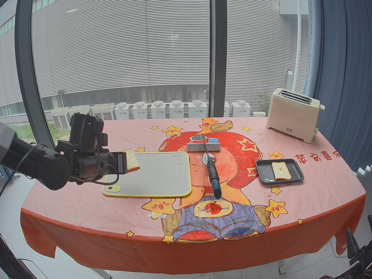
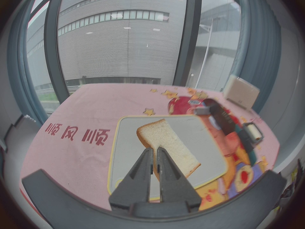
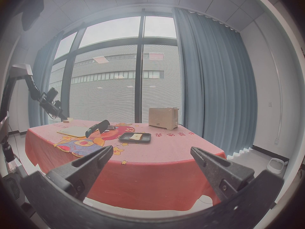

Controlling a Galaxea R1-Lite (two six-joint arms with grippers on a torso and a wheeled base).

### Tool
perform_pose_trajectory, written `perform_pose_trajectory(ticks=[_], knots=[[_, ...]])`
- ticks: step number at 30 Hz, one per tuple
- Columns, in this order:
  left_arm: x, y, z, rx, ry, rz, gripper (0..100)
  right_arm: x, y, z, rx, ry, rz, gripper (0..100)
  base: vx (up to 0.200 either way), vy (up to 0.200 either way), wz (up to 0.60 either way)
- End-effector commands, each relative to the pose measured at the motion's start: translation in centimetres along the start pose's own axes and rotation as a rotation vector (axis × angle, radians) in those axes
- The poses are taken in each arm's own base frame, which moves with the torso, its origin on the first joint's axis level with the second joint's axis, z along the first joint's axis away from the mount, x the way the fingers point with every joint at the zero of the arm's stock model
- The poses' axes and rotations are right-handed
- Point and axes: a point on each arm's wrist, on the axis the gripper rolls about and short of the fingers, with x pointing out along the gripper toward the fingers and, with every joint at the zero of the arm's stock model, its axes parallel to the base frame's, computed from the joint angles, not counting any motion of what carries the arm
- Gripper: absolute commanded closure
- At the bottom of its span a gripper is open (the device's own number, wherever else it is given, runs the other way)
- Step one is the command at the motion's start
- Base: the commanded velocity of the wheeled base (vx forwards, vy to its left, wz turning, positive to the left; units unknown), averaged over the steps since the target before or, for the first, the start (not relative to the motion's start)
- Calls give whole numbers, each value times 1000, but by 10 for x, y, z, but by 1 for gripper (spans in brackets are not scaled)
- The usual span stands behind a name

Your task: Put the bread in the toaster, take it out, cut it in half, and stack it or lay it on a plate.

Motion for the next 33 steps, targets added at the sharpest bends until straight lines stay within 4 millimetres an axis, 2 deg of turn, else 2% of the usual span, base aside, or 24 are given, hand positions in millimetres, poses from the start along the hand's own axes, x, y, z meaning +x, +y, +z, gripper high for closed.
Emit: perform_pose_trajectory(ticks=[1, 2, 3, 6, 13, 22, 26, 28, 29, 33], knots=[[-54, -11, 28, -38, -146, -144, 100, 1, 1, -5, -6, 14, 10, 0, 0, -200, 0], [-54, -11, 28, -38, -146, -144, 100, 1, 1, -5, -6, 14, 10, 0, 0, -200, 0], [-58, -23, 27, -34, -143, -189, 100, 1, 1, -5, -4, 14, 10, 0, 0, -200, 0], [-61, -40, 21, -5, -128, -235, 100, 1, 1, -5, -4, 16, 10, 0, 0, -200, 0], [-62, -63, 21, 30, -138, -267, 100, 1, 1, -5, -2, 14, 13, 0, 0, -200, 0], [-34, -94, 18, 75, -100, -313, 100, -3, 0, -7, -15, -38, 63, 0, 0, -200, 0], [0, -105, 16, 133, -88, -285, 100, -5, 0, -8, -18, -59, 56, 0, 0, -200, 0], [5, -106, 15, 144, -86, -275, 100, -5, 0, -8, -18, -59, 58, 0, 0, -100, 0], [16, -109, 15, 164, -85, -265, 100, -5, 0, -8, -17, -59, 56, 0, 0, 0, 0], [32, -119, 19, 165, -93, -278, 100, -5, 0, -8, -17, -59, 56, 0, 0, 0, 0]])
